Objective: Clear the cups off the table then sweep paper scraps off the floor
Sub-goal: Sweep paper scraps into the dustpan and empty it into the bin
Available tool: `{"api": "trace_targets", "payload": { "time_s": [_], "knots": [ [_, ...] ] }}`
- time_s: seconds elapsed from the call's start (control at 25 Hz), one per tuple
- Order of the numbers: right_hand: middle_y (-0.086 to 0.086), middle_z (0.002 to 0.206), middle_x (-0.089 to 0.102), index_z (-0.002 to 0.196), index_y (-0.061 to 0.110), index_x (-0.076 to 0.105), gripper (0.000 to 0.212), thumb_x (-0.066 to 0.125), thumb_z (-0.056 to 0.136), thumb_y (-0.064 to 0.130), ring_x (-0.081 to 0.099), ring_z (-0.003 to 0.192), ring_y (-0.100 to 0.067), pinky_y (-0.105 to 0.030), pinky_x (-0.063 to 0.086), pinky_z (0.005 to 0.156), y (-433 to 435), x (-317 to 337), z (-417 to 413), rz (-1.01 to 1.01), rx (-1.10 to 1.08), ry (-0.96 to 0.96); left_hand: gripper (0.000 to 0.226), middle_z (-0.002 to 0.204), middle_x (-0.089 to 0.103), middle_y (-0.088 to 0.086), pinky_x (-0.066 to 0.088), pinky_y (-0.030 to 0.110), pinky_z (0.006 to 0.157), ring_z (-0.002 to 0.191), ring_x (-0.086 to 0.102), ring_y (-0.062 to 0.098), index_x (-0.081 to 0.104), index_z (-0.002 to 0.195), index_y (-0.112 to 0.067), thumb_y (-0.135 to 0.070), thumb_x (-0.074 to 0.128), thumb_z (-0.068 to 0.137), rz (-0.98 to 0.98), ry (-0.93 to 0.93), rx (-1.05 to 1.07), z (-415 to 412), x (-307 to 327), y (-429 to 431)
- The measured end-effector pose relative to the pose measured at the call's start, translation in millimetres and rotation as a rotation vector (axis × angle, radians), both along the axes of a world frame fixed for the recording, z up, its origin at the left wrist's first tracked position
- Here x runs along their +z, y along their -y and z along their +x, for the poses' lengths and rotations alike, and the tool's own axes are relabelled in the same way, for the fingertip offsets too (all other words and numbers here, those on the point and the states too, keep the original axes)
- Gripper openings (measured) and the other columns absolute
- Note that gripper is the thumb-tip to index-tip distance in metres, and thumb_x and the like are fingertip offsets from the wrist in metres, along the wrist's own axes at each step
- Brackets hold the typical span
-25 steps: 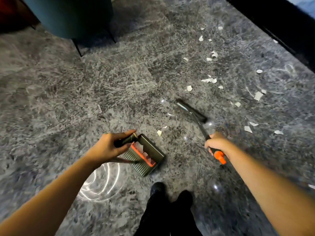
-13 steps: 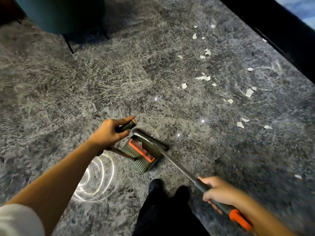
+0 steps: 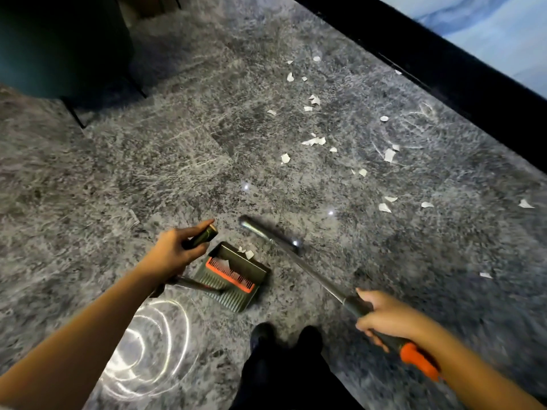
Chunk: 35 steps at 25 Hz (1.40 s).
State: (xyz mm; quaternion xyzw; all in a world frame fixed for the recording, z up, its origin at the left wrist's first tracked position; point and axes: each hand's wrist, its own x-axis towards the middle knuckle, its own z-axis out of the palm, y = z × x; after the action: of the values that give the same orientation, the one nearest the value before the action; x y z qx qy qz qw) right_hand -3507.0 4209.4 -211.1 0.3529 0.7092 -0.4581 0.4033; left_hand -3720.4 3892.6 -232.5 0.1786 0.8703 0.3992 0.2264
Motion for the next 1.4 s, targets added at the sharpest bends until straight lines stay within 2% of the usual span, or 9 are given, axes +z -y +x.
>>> {"api": "trace_targets", "payload": {
  "time_s": [0.08,0.16,0.36,0.44,0.52,0.68,1.0,1.2,1.4],
  "knots": [
    [-0.006,0.059,0.049,0.120,0.008,0.048,0.039,0.052,0.082,-0.002,0.047,0.037,-0.011,-0.022,0.041,0.038,16,-21,-7,0.081,0.112,0.028,0.050,0.084,0.070,0.006,0.032,-0.001,0.048,0.048,0.033,-0.026,0.053,0.133,-0.010,0.000,0.064,0.086,-0.011,0.001,-0.014,-1,2,-2],
    [-0.006,0.066,0.051,0.126,0.003,0.045,0.045,0.053,0.082,0.000,0.049,0.033,-0.008,-0.021,0.042,0.036,31,-37,-12,0.134,0.190,0.068,0.050,0.088,0.072,0.005,0.033,0.000,0.047,0.056,0.030,-0.027,0.053,0.134,-0.014,-0.002,0.064,0.087,-0.027,0.008,-0.029,-2,2,-1],
    [-0.011,0.102,0.058,0.135,0.002,0.039,0.056,0.058,0.083,0.004,0.056,0.058,-0.013,-0.019,0.045,0.048,46,-34,2,0.085,0.384,0.142,0.050,0.045,0.052,-0.014,0.034,0.018,0.040,0.038,0.034,0.003,0.053,0.134,-0.027,-0.010,0.064,0.089,-0.085,0.035,-0.002,-16,-5,12],
    [-0.011,0.092,0.061,0.133,0.004,0.043,0.052,0.057,0.083,0.002,0.052,0.051,-0.008,-0.019,0.042,0.045,40,-24,2,0.037,0.423,0.134,0.050,0.046,0.052,-0.010,0.037,0.020,0.040,0.040,0.040,0.009,0.053,0.133,-0.030,-0.012,0.064,0.088,-0.097,0.031,-0.008,-22,-6,14],
    [-0.007,0.063,0.054,0.125,0.012,0.050,0.046,0.052,0.081,-0.003,0.047,0.037,-0.007,-0.022,0.041,0.040,29,-9,-2,-0.031,0.360,0.128,0.050,0.048,0.055,-0.006,0.040,0.022,0.039,0.042,0.044,0.014,0.051,0.132,-0.036,-0.015,0.065,0.088,-0.098,0.046,-0.016,-24,-6,14],
    [-0.006,0.055,0.049,0.124,0.032,0.046,0.055,0.052,0.083,-0.005,0.046,0.036,-0.009,-0.019,0.039,0.036,-2,19,-4,-0.086,0.257,0.086,0.053,0.046,0.058,-0.008,0.040,0.020,0.038,0.038,0.044,0.009,0.048,0.133,-0.038,-0.014,0.065,0.089,-0.067,0.060,-0.024,-21,-7,14],
    [-0.005,0.053,0.056,0.145,0.017,0.034,0.068,0.055,0.084,-0.005,0.051,0.040,-0.013,-0.022,0.040,0.038,-38,33,22,-0.079,-0.033,0.016,0.052,0.050,0.059,-0.007,0.039,0.017,0.039,0.038,0.045,0.005,0.052,0.132,-0.033,-0.012,0.066,0.087,-0.074,0.015,-0.073,-17,1,-3],
    [-0.008,0.051,0.056,0.131,0.014,0.050,0.052,0.058,0.084,-0.007,0.050,0.038,-0.014,-0.023,0.040,0.038,-89,39,60,-0.043,-0.300,-0.041,0.051,0.053,0.061,-0.021,0.037,0.014,0.037,0.033,0.043,-0.002,0.052,0.134,-0.026,-0.007,0.064,0.088,-0.035,-0.008,-0.239,-22,14,-72],
    [-0.011,0.051,0.057,0.115,0.006,0.060,0.035,0.057,0.083,-0.009,0.051,0.038,-0.016,-0.023,0.042,0.037,-155,32,103,-0.022,-0.523,-0.114,0.048,0.082,0.072,-0.003,0.035,0.007,0.040,0.038,0.043,-0.011,0.056,0.132,-0.021,-0.008,0.066,0.087,-0.005,-0.019,-0.356,-28,22,-184]
  ]
}}
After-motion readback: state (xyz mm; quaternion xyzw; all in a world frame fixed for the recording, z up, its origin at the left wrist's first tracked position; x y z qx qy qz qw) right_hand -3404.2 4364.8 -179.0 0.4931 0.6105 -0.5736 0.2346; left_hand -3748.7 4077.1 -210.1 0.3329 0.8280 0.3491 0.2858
